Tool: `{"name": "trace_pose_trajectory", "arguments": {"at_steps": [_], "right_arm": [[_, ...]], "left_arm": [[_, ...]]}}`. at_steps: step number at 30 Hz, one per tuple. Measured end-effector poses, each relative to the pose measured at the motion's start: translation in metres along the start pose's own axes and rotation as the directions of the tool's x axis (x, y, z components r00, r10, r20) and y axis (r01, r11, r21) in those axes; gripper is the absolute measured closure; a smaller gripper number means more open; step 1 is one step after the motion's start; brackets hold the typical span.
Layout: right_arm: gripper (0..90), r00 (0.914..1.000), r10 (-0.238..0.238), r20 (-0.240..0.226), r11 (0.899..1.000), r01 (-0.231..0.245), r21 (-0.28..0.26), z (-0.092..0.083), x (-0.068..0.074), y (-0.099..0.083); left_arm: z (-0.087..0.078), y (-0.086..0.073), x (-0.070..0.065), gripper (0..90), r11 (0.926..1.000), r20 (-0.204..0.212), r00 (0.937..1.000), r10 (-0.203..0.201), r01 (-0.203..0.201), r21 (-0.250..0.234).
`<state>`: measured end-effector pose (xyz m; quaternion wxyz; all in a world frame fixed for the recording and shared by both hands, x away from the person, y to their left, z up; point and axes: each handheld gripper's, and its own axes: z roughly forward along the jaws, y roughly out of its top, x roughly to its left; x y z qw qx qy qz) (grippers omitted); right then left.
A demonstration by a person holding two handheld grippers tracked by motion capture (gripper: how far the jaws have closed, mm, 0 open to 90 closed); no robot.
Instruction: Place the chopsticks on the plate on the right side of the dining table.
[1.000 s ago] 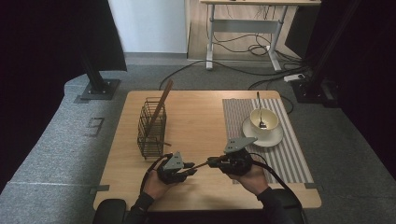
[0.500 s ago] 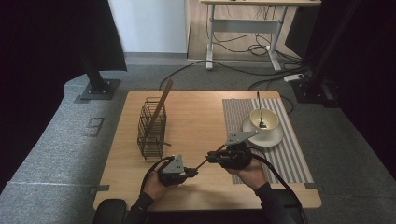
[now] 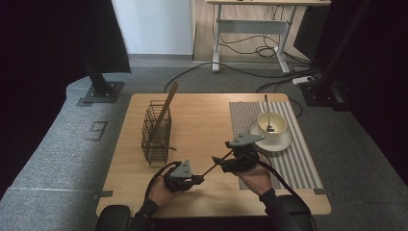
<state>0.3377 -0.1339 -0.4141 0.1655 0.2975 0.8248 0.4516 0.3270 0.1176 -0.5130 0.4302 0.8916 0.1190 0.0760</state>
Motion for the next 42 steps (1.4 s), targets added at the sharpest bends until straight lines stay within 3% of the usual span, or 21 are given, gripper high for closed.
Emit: {"name": "trace_pose_trajectory", "arguments": {"at_steps": [8, 16, 26, 29, 33, 42], "right_arm": [[24.0, 0.9972, -0.014, 0.074, 1.000, 0.014, 0.004, -0.004, -0.007, -0.003], [22.9, 0.9956, 0.027, 0.089, 0.999, -0.029, 0.016, -0.002, -0.023, -0.018], [21.9, 0.9912, 0.064, 0.116, 0.996, -0.070, 0.053, 0.003, -0.038, -0.043], [21.9, 0.9905, 0.080, 0.112, 0.994, -0.088, 0.063, 0.004, -0.041, -0.047], [22.1, 0.9920, 0.069, 0.105, 0.995, -0.075, 0.058, -0.002, -0.042, -0.045], [20.3, 0.9985, 0.041, 0.037, 0.994, -0.045, 0.100, -0.014, -0.039, -0.047]], "left_arm": [[-0.003, 0.000, 0.002, 84.9, 0.9993, 0.009, 0.9998, -0.020, 0.020, -0.031], [-0.007, -0.001, 0.004, 84.9, 0.9978, 0.014, 0.9997, -0.020, 0.021, -0.062], [-0.012, 0.000, 0.003, 84.4, 0.9962, 0.003, 0.9999, 0.011, -0.011, -0.086], [-0.011, 0.000, 0.003, 84.6, 0.9970, 0.018, 0.9998, 0.011, -0.009, -0.077], [-0.008, 0.000, 0.003, 84.7, 0.9983, 0.043, 0.9989, 0.015, -0.013, -0.056], [0.000, -0.002, 0.001, 84.7, 0.9980, 0.074, 0.9960, 0.050, -0.053, 0.033]]}}
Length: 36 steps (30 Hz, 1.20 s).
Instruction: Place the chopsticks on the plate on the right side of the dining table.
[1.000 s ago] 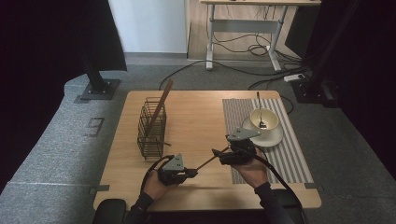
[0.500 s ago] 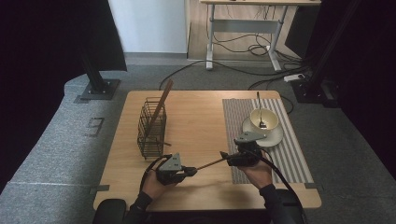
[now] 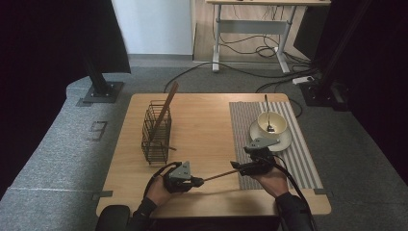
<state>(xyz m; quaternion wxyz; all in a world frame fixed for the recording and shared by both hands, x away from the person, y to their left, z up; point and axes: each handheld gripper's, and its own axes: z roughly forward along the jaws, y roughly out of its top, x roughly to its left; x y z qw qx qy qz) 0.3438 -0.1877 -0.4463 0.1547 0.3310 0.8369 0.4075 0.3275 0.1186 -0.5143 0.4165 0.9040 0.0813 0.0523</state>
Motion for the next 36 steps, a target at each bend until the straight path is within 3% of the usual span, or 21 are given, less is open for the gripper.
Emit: {"name": "trace_pose_trajectory", "arguments": {"at_steps": [10, 16, 22, 36], "right_arm": [[24.0, 0.9946, -0.040, -0.096, 0.995, 0.048, 0.089, 0.006, 0.014, -0.017], [31.8, 0.9844, -0.114, -0.134, 0.978, 0.134, 0.158, 0.017, 0.027, -0.024], [42.0, 0.9647, -0.183, -0.190, 0.952, 0.222, 0.210, 0.028, 0.039, -0.030], [63.0, 0.9382, -0.266, -0.221, 0.914, 0.318, 0.250, 0.037, 0.050, -0.037]], "left_arm": [[0.007, 0.001, -0.003, 84.7, 0.9978, 0.031, 0.9992, 0.024, -0.026, 0.061], [0.009, 0.001, -0.004, 84.6, 0.9954, 0.058, 0.9977, 0.035, -0.040, 0.087], [0.010, 0.001, -0.005, 84.7, 0.9938, 0.077, 0.9960, 0.044, -0.052, 0.099], [0.012, 0.002, -0.007, 84.6, 0.9918, 0.107, 0.9924, 0.062, -0.073, 0.105]]}}
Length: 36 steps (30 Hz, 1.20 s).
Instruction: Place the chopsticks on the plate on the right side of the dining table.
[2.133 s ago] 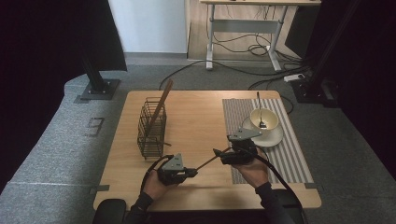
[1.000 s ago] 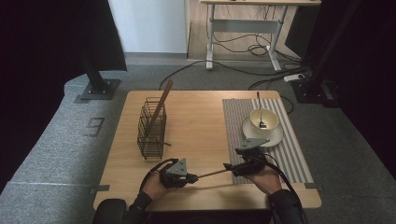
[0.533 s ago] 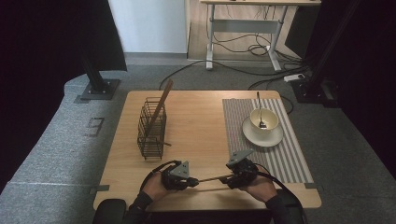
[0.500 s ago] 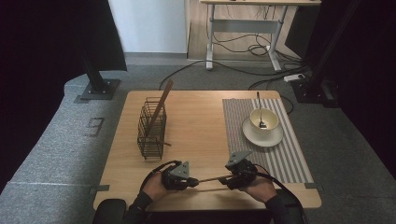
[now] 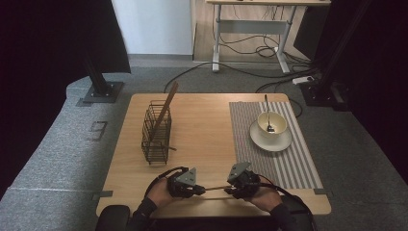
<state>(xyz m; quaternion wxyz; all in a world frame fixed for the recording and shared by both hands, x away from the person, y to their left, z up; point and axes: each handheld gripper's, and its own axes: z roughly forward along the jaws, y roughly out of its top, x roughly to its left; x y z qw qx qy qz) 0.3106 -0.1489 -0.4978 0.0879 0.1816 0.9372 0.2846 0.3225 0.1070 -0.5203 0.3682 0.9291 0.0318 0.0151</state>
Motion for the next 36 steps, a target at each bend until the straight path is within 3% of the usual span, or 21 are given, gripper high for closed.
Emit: {"name": "trace_pose_trajectory", "arguments": {"at_steps": [12, 18, 25, 30, 36], "right_arm": [[70.9, 0.9990, -0.045, -0.006, 0.998, 0.046, 0.043, 0.0015, 0.0028, 0.0014], [76.3, 0.9956, -0.080, -0.049, 0.995, 0.083, 0.056, -0.0007, 0.0037, 0.0032], [83.0, 0.9886, -0.118, -0.094, 0.992, 0.121, 0.029, -0.0029, 0.0088, 0.0028], [83.1, 0.9902, -0.110, -0.086, 0.993, 0.113, 0.025, -0.0035, 0.0091, 0.0024], [83.0, 0.9942, -0.092, -0.057, 0.995, 0.094, 0.040, -0.0039, 0.0039, 0.0023]], "left_arm": [[0.0011, -0.0009, -0.0001, 84.0, 0.9999, 0.001, 0.9999, 0.016, -0.016, 0.004], [-0.0001, -0.0022, 0.0004, 80.4, 0.9995, -0.037, 0.9989, 0.028, -0.029, -0.012], [0.0008, -0.0031, 0.0014, 63.6, 0.9990, -0.113, 0.9936, -0.002, -0.003, -0.045], [0.0030, -0.0031, 0.0010, 49.9, 0.9983, -0.150, 0.9884, -0.024, 0.016, -0.056], [0.0080, -0.0048, 0.0024, 30.4, 0.9908, -0.190, 0.9755, -0.111, 0.093, -0.098]]}}
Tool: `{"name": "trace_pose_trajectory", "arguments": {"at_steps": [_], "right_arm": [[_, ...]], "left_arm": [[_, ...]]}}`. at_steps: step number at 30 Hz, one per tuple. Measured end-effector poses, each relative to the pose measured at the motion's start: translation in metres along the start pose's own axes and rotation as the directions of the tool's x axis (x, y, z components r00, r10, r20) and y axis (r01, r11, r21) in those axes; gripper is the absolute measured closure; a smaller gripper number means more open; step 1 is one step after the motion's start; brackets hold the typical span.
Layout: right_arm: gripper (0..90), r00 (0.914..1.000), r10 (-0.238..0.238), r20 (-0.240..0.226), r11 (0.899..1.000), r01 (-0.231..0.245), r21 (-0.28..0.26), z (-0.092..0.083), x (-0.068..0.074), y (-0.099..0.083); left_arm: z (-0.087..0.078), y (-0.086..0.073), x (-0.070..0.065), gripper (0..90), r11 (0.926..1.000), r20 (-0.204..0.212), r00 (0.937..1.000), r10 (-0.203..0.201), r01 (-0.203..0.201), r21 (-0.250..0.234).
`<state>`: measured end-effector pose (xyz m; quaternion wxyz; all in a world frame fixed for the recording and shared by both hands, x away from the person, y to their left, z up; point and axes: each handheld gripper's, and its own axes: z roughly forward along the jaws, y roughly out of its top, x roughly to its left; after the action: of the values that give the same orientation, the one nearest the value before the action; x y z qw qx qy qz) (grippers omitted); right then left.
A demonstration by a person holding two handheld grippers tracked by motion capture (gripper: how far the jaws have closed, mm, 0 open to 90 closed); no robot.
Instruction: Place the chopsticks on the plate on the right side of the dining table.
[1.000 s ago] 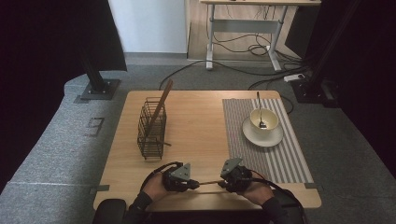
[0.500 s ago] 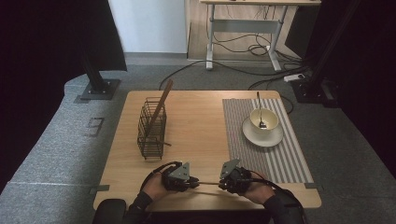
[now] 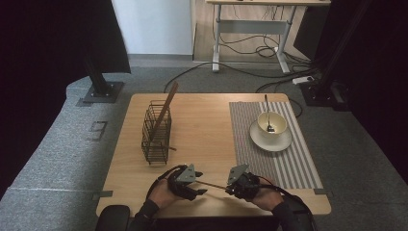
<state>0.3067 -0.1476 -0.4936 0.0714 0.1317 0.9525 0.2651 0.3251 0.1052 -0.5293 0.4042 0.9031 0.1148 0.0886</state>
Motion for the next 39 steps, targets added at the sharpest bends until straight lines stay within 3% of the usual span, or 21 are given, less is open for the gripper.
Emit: {"name": "trace_pose_trajectory", "arguments": {"at_steps": [4, 7, 12, 23, 29, 39], "right_arm": [[83.0, 0.9997, 0.017, 0.015, 1.000, -0.017, 0.008, 0.000, -0.002, -0.001], [83.0, 0.9993, 0.027, 0.026, 1.000, -0.028, 0.014, 0.000, -0.004, -0.002], [83.0, 0.9985, 0.043, 0.033, 0.999, -0.044, 0.014, 0.000, -0.008, -0.005], [82.9, 0.9919, 0.117, 0.049, 0.993, -0.118, 0.017, -0.001, -0.020, -0.015], [82.9, 0.9885, 0.138, 0.060, 0.990, -0.139, 0.012, -0.002, -0.024, -0.017], [82.9, 0.9769, 0.196, 0.085, 0.981, -0.196, -0.016, -0.006, -0.034, -0.026]], "left_arm": [[0.003, 0.000, 0.000, 16.0, 0.9983, -0.038, 0.9977, -0.056, 0.056, -0.017], [0.003, -0.001, 0.001, 12.6, 0.9944, -0.058, 0.9933, -0.100, 0.097, -0.041], [0.003, -0.003, 0.004, 0.0, 0.9917, -0.097, 0.9873, -0.126, 0.123, -0.038], [0.000, -0.009, 0.008, 0.0, 0.9862, -0.154, 0.9747, -0.162, 0.154, -0.059], [0.001, -0.013, 0.011, 0.0, 0.9877, -0.165, 0.9739, -0.156, 0.153, -0.031], [0.008, -0.018, 0.014, 0.0, 0.9828, -0.157, 0.9716, -0.177, 0.183, 0.024]]}}
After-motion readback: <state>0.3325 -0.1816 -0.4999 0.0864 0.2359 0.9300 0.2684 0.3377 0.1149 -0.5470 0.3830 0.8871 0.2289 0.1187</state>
